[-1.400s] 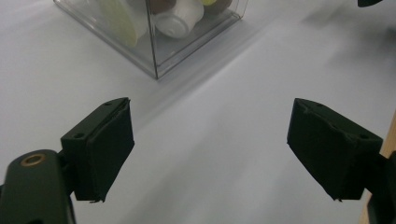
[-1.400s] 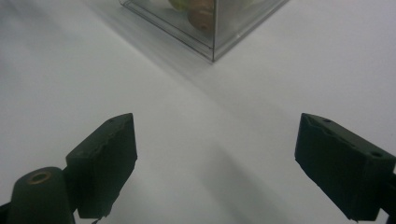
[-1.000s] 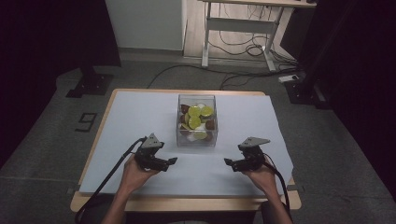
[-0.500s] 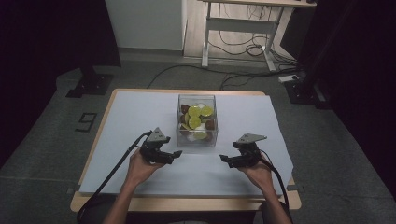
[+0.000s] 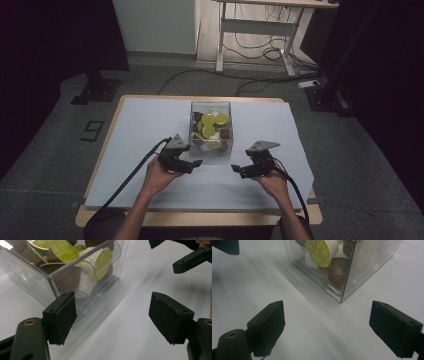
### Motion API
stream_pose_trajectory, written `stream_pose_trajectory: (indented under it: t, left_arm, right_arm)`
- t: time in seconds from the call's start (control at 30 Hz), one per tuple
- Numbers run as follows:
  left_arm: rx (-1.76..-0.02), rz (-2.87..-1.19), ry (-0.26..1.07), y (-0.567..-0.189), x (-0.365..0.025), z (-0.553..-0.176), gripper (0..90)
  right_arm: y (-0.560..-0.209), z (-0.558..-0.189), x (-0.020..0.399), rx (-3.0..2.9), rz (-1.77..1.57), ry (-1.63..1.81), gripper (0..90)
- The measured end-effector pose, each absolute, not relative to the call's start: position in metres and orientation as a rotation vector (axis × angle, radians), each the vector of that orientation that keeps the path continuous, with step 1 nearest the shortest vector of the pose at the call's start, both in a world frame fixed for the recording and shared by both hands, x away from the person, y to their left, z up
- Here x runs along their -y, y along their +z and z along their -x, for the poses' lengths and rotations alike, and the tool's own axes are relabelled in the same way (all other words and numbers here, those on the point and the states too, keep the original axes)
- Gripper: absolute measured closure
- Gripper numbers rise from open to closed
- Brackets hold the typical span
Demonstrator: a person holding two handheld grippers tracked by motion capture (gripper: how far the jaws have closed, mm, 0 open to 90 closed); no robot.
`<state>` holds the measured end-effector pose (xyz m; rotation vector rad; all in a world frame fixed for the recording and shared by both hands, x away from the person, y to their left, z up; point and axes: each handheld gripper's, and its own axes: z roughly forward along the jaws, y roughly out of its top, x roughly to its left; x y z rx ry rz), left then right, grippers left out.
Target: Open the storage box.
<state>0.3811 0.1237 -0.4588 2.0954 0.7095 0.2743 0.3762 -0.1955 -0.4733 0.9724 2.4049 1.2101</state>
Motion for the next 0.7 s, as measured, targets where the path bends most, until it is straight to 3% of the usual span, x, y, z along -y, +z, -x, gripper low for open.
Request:
stream_pose_trajectory:
  t: [0.7]
  left_arm:
    - [-0.701, -2.092, 0.281, -0.459, -0.114, -0.396, 23.8]
  right_arm:
    - [-0.469, -0.383, 0.168, -2.406, -0.949, 1.234, 13.0]
